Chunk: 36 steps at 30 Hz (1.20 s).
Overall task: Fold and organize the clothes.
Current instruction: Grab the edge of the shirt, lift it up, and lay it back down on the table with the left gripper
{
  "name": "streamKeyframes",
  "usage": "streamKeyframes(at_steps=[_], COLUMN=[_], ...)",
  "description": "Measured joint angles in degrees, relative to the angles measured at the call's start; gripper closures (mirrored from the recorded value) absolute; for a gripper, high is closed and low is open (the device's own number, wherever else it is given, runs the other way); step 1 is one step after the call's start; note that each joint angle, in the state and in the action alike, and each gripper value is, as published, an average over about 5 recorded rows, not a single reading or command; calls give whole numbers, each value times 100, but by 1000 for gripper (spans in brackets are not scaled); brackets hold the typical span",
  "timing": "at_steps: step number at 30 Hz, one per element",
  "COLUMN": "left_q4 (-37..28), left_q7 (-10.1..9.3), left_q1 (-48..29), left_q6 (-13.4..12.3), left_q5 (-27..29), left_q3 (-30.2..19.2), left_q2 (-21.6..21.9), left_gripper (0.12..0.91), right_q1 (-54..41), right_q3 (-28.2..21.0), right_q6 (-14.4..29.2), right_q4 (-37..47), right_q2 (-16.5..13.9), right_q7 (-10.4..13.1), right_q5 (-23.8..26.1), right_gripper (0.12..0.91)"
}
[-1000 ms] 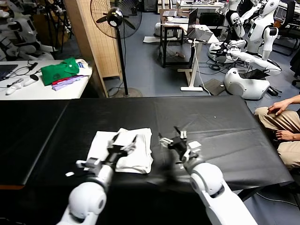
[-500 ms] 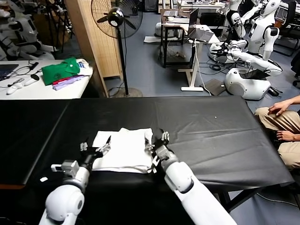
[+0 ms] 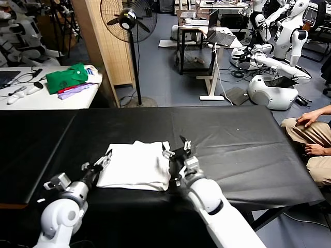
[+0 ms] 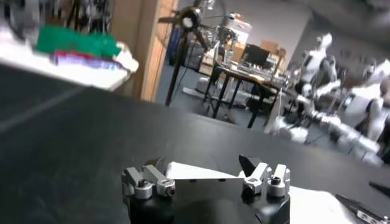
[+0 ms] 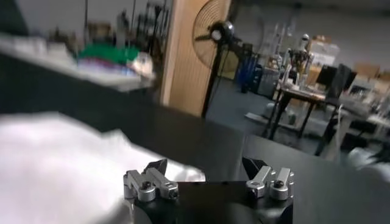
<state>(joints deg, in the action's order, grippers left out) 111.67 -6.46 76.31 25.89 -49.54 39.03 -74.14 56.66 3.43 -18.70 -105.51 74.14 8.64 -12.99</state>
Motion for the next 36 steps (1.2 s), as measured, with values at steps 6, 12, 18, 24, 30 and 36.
streamKeyframes(at_steps=[6, 12, 18, 24, 30, 36], left_q4=[-191, -363, -509, -608, -696, -587], left_q7=[-59, -92, -36, 16, 24, 156], left_q1=[-31, -52, -42, -54, -80, -16], left_q6=[11, -18, -20, 28, 24, -219], left_q5=[-532, -703, -871, -1117, -1080, -203], left_q3=[46, 53, 54, 54, 52, -26], left_q2=[-48, -55, -54, -59, -57, 19], left_gripper=[232, 232, 234, 407, 739, 877], right_q1=[331, 486, 561, 618, 657, 719], right_q3=[486, 669, 729, 771, 763, 772], right_q6=[31, 0, -37, -38, -26, -248], right_q4=[-549, -851, -961, -980, -977, -967], right_q2=[-163, -173, -162, -159, -82, -24], right_q7=[-21, -16, -15, -24, -31, 156], right_q5=[-326, -373, -373, -365, -269, 13], right_gripper=[227, 227, 227, 227, 227, 227])
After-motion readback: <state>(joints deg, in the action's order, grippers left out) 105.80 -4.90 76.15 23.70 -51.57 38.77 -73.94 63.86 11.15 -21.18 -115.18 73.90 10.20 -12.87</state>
